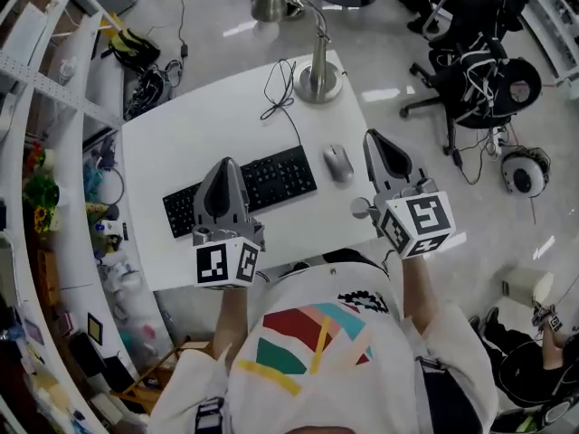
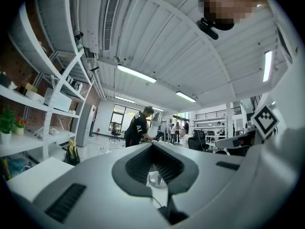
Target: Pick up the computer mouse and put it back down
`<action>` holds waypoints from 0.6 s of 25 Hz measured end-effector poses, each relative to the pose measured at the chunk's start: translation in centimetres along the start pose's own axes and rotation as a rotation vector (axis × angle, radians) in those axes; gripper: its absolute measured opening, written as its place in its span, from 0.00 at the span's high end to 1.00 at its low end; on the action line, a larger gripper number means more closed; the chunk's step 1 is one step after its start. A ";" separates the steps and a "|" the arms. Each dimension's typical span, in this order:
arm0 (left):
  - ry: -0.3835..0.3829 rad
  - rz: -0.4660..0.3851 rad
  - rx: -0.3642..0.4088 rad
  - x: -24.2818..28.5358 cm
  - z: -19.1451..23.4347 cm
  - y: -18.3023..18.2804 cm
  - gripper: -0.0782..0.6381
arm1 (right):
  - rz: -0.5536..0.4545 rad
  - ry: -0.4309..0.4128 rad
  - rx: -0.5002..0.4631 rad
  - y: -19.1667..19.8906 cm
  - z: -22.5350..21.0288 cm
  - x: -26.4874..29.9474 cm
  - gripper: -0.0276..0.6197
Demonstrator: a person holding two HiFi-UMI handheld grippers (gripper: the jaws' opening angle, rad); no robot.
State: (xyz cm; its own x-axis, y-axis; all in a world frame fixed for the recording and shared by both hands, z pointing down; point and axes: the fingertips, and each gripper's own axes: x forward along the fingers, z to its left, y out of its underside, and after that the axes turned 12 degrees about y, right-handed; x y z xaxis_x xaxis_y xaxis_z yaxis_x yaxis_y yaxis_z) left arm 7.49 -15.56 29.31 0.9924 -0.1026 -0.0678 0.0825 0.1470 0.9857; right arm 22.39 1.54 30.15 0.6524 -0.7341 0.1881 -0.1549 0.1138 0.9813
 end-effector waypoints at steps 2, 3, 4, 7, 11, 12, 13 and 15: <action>0.015 -0.010 0.010 0.0 -0.6 -0.6 0.83 | -0.012 -0.006 -0.010 0.0 0.4 -1.3 0.94; 0.021 -0.014 0.016 -0.1 -0.9 -0.9 0.83 | -0.013 -0.016 -0.004 0.2 0.6 -1.8 0.94; 0.026 -0.015 0.019 -0.3 -1.1 -1.0 0.83 | -0.011 -0.028 0.010 0.4 0.8 -2.3 0.94; 0.039 -0.008 0.021 -0.6 -2.0 -0.9 0.83 | 0.006 -0.052 0.047 1.3 0.9 -3.7 0.94; 0.040 0.000 0.022 -1.3 -3.0 -0.6 0.83 | 0.032 -0.026 0.004 2.4 0.5 -5.0 0.94; 0.038 0.001 0.022 -1.4 -3.1 -0.5 0.83 | 0.034 -0.017 -0.013 2.6 0.4 -5.2 0.94; 0.036 0.003 0.023 -1.6 -3.2 -0.5 0.83 | 0.034 -0.011 -0.031 2.6 0.4 -5.3 0.94; 0.030 0.006 0.021 -1.9 -3.2 -0.3 0.83 | 0.027 -0.009 -0.056 2.5 0.6 -5.6 0.94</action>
State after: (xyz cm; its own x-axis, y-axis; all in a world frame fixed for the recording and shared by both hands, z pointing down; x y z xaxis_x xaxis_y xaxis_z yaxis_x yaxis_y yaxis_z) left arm 5.89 -12.24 28.62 0.9952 -0.0721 -0.0660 0.0748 0.1270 0.9891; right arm 17.87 5.57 31.57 0.6419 -0.7360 0.2149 -0.1309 0.1710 0.9765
